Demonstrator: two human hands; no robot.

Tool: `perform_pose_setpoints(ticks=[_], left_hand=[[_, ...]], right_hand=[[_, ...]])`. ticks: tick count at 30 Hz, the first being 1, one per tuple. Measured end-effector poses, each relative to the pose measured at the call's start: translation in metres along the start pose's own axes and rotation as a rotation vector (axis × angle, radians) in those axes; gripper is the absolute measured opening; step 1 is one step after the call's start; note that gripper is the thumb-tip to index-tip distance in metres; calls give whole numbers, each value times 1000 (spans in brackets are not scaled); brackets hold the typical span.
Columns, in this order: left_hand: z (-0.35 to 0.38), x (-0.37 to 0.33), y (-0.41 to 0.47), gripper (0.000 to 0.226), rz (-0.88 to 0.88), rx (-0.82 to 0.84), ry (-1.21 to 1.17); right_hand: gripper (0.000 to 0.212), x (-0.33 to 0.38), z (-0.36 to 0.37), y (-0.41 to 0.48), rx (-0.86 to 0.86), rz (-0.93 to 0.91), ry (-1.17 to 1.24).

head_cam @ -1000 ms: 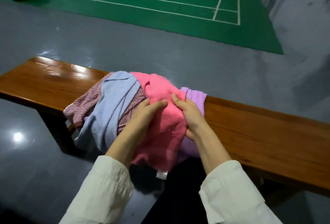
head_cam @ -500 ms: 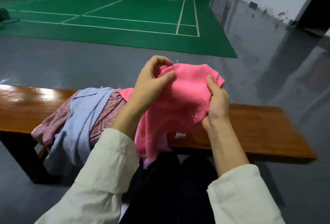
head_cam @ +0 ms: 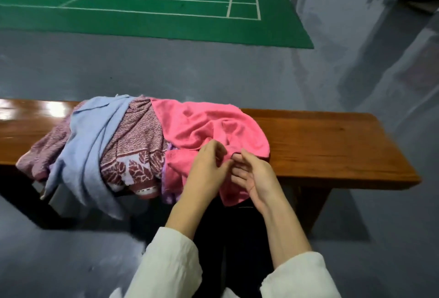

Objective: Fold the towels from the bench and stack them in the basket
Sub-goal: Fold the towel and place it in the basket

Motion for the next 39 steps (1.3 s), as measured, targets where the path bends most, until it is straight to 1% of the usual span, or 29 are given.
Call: perform_pose_setpoints(ticks=[3,5,6,7,9,11,13,15,17,19,20,23,26,28,30,33,35,37,39], left_hand=[[-1,7,-3,21,-67,-3,7],[-5,10,-8,15,-102,2,21],[-8,13,-11,11,-125,11,-8],[-10,13,-14,8,-152,30,-72],[-17,10,-19,18,-182,75,-243],[-24,2,-21,14,-150,118,-373],[-32,-6,-22,11,-102,152,-437],[-40,-10,-22,12,-66,172,-460],[-48,-6,-23,13,-43,170,-426],[-56,1,-24,15,-38,170,-336],[-59,6,-24,14,-34,171,-279],[-65,17,-26,21,-62,118,-79],[-72,24,-26,16,-107,-33,67],[-79,30,-26,17,-126,-101,40],[-89,37,-26,18,-145,-122,-49],[-103,38,-28,5,-141,-121,-187],[-111,37,-31,20,-124,-181,-216],[-119,34,-34,36,-114,-261,-190],[-124,30,-35,39,-122,-322,-150]], right_hand=[[27,-4,-1,0,13,-31,-136],[15,-4,0,-2,15,-115,-195],[11,-3,0,-3,10,-193,-239],[14,-3,-1,-4,6,-292,-298],[33,-2,-1,-8,43,-495,-433],[46,-2,3,-11,111,-643,-608],[46,-2,9,-12,157,-698,-773],[37,0,12,-11,130,-752,-840],[28,3,9,-13,116,-720,-770],[23,6,6,-17,135,-630,-661],[19,6,4,-19,130,-617,-623],[12,8,4,-26,78,-703,-545],[12,12,7,-29,-1,-797,-440],[16,18,6,-31,-65,-855,-384],[17,25,4,-33,-128,-901,-352],[14,33,4,-35,-188,-926,-337],[13,36,5,-38,-208,-942,-350],[16,38,9,-42,-199,-959,-360],[19,39,14,-46,-165,-959,-362]])
Point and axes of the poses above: each hand's wrist, its own y-axis towards the middle knuckle, its own z-axis out of the palm, x = y × z, the point moved 2 cm from there along y, towards the middle knuckle, and after that the axes turned 5 degrees about y, right-handed, at the moved point
